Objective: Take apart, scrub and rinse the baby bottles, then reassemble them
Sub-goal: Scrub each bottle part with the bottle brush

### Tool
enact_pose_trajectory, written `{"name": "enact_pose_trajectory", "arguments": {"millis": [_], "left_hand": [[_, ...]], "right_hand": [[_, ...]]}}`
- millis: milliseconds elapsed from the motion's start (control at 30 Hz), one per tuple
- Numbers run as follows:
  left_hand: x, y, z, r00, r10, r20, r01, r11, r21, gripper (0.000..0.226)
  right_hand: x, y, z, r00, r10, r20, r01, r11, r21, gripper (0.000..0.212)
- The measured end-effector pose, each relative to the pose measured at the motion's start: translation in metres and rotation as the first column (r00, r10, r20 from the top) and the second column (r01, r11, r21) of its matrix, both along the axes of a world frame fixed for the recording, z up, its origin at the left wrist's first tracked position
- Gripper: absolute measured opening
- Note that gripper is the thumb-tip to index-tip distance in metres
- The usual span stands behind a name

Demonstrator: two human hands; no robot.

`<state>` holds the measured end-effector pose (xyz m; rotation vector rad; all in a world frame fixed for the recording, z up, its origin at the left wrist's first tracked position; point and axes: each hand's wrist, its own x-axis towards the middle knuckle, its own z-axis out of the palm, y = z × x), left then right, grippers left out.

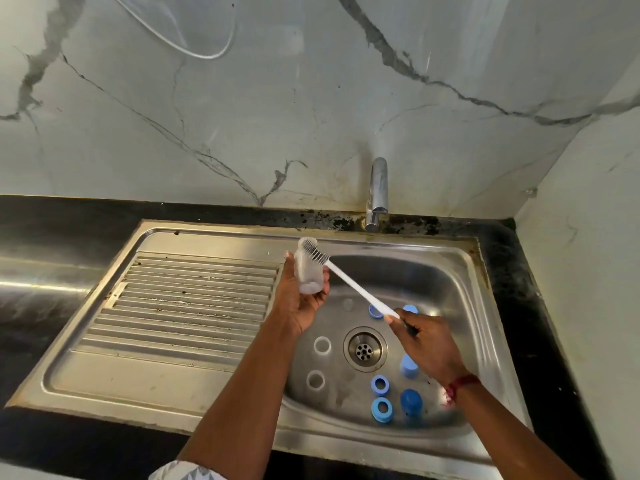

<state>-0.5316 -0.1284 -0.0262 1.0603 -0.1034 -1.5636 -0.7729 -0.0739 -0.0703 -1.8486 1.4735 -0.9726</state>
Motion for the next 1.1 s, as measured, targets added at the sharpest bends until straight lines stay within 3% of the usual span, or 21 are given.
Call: {"name": "enact_pose_trajectory", "arguments": {"millis": [133, 267, 367, 433, 533, 667, 833, 1100], "left_hand": [[-0.005, 0.002, 0.002, 1.0, 0.011, 0.007, -0.011, 0.999, -0.054, 0.078], [0.004, 0.0, 0.001, 0.994, 0.098, -0.053, -0.102, 0.992, -0.078, 0.071], [0.006, 0.005, -0.004, 0.999, 0.033, 0.011, -0.033, 0.998, -0.051, 0.075], [0.001, 0.01, -0.005, 0.995, -0.046, 0.085, 0.049, 0.998, -0.032, 0.058], [-0.009, 0.017, -0.004, 0.994, -0.095, 0.062, 0.098, 0.995, -0.034, 0.023], [-0.005, 0.021, -0.012, 0.988, -0.139, 0.065, 0.141, 0.99, -0.014, 0.019], [0.002, 0.022, -0.023, 0.965, -0.189, 0.182, 0.184, 0.982, 0.044, 0.019], [0.002, 0.02, -0.045, 0.868, -0.15, 0.474, 0.112, 0.988, 0.109, 0.042]], "right_hand": [[0.005, -0.005, 0.005, 1.0, -0.022, 0.019, 0.021, 0.999, 0.039, 0.017], [-0.005, 0.002, -0.002, 1.0, 0.026, -0.017, -0.025, 0.999, 0.047, 0.025], [-0.012, 0.005, -0.013, 1.0, 0.003, -0.007, -0.003, 0.997, 0.083, 0.036], [-0.013, 0.004, -0.018, 0.999, -0.038, -0.014, 0.039, 0.993, 0.111, 0.044], [-0.011, 0.008, -0.022, 0.997, -0.078, 0.028, 0.073, 0.984, 0.163, 0.042], [-0.014, 0.015, -0.032, 0.983, -0.173, 0.059, 0.151, 0.951, 0.27, 0.043], [-0.015, 0.013, -0.037, 0.97, -0.238, -0.048, 0.239, 0.9, 0.366, 0.052], [0.003, 0.022, -0.034, 0.962, -0.273, -0.008, 0.237, 0.822, 0.517, 0.05]]}}
